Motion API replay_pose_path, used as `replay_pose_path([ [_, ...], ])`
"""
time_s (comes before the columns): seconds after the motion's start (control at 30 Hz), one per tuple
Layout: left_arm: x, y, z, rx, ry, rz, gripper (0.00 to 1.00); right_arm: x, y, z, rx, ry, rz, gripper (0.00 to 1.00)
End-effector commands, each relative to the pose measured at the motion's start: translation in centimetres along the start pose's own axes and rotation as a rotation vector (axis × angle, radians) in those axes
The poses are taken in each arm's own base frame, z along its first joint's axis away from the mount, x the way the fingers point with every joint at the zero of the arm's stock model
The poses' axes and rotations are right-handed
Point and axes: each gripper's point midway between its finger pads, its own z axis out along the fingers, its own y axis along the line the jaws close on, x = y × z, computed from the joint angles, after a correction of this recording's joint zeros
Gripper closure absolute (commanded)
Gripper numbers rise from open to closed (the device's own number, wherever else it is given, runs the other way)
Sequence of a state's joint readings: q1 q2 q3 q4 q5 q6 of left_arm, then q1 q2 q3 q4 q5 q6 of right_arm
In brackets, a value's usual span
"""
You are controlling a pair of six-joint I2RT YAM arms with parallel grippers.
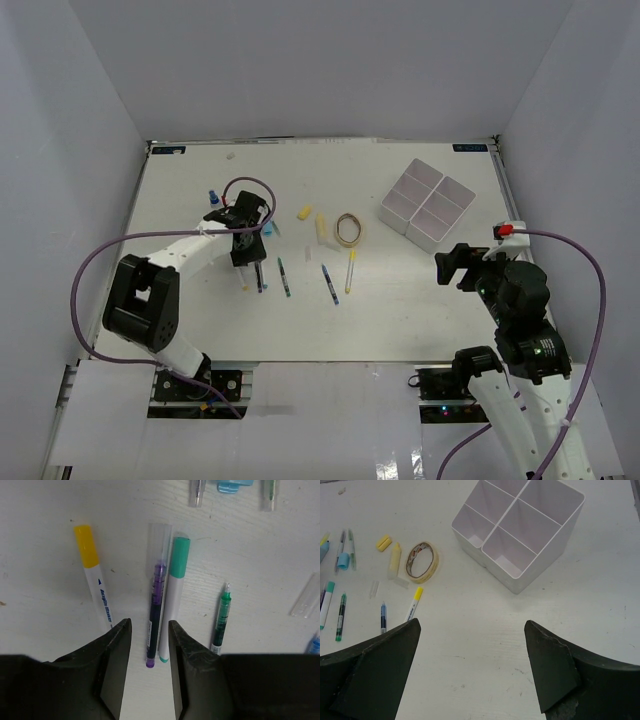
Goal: Sort the stationery into containers
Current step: Pick up the pen from the center of the board.
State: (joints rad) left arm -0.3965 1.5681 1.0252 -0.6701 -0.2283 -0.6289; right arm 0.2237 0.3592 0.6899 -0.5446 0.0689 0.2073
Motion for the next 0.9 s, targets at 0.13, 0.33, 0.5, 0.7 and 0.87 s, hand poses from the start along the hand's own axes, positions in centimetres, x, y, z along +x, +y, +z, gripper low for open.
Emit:
replay_pose_path([
  [0.13, -0.8, -0.6, 0.6, -0.01, -0.03, -0.005, 0.57, -1.0, -0.3, -0.2, 0.023, -0.053, 0.018, 0.09],
  [0.33, 0.1, -0.5, 1.7, -0.023, -0.004, 0.003, 0.62, -1.0, -0.5, -0.3, 0.033, -0.064, 0.022, 0.09],
  [0.5, 0.8, -0.6, 2.4, -0.026, 0.019, 0.006, 0.67, -0.8, -0.6, -0.3, 0.036, -0.065, 0.024, 0.09],
  [0.7, 1.3, -0.1, 2.9, -0.045, 0.025, -0.002, 0.69, -0.8, -0.6, -0.4, 0.036, -0.076, 0.027, 0.08],
  [0.87, 2.1, 0.3, 3.6, -0.063, 0.045, -0.002, 0.7, -0.7, -0.7, -0.4, 0.037, -0.075, 0.03, 0.08],
])
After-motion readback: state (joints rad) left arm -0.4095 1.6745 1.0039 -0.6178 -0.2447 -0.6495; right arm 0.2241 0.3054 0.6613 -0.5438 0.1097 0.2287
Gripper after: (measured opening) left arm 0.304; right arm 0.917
